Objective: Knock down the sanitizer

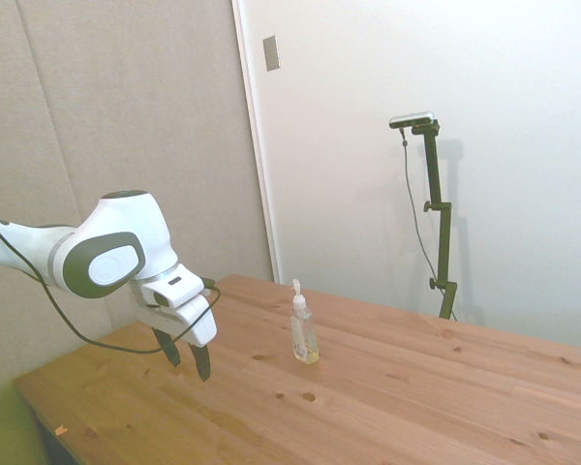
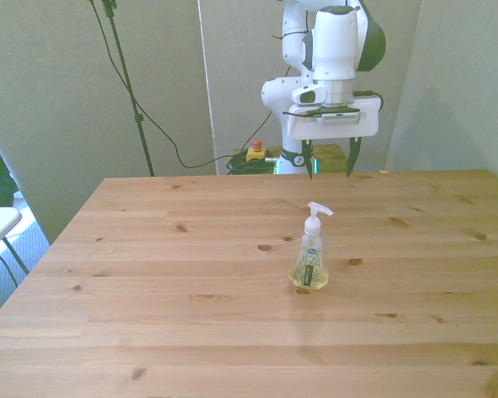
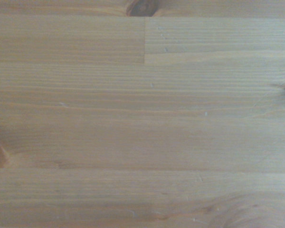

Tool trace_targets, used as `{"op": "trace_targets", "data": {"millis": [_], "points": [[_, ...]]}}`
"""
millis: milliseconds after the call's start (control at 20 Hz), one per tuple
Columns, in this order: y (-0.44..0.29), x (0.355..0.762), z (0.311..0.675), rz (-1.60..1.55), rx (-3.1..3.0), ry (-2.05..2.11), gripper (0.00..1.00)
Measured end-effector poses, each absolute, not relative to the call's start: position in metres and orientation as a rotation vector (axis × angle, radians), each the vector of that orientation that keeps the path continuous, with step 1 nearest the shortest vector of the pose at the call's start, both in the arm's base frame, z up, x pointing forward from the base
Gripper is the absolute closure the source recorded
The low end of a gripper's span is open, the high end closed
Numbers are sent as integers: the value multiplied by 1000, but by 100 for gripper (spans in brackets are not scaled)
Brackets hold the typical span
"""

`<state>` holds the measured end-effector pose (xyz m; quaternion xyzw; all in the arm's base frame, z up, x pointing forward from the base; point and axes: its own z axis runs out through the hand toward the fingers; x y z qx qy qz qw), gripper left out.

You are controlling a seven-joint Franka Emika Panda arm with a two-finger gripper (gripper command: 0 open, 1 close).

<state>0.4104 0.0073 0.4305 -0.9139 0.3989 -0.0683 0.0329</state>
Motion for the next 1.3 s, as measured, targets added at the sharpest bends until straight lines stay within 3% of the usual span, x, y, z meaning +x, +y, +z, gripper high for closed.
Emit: {"op": "trace_targets", "data": {"millis": [100,150,1300], "points": [[7,410,429,-201,-2815,1229,0],[7,412,429,-198,-2815,1233,100],[-49,539,426,-232,-2704,1496,100]]}}
